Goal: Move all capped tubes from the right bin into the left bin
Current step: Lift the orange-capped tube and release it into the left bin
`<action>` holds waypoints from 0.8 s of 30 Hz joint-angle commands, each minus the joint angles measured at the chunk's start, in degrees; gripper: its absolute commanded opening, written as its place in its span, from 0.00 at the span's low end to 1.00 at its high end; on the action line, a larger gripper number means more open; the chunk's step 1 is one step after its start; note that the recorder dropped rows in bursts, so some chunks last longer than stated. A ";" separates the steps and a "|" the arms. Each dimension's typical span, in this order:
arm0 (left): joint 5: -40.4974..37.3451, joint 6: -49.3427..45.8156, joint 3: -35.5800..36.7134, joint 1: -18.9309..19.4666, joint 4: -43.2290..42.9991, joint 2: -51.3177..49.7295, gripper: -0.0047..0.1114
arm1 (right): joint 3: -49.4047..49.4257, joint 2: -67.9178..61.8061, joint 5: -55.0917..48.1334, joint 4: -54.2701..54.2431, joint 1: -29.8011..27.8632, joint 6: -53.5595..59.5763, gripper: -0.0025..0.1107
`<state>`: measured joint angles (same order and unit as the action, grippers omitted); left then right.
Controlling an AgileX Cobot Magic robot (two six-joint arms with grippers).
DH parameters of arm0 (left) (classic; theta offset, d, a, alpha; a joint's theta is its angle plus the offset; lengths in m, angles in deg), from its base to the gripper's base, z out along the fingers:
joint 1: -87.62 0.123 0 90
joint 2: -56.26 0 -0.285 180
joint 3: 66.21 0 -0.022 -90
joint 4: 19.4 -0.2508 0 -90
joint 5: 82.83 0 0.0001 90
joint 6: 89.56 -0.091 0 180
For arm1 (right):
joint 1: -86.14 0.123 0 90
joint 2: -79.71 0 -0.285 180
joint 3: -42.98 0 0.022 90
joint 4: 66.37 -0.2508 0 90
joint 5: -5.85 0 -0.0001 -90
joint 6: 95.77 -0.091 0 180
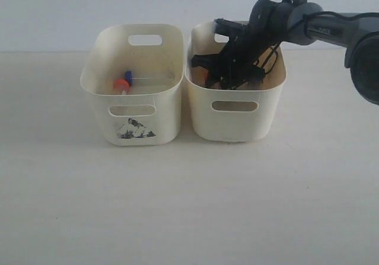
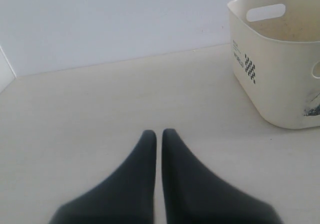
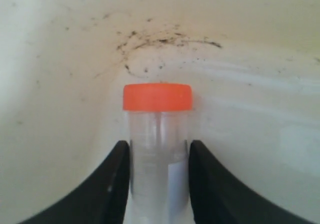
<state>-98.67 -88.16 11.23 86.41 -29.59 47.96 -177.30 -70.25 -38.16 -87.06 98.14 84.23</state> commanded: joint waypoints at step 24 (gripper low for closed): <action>0.86 0.66 -0.23 0.06 0.06 0.11 0.08 | 0.85 20.48 -13.63 -17.20 1.22 5.09 0.02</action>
<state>-98.67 -88.16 11.23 86.41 -29.59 47.96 -176.45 -50.57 -49.88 -101.43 97.86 87.12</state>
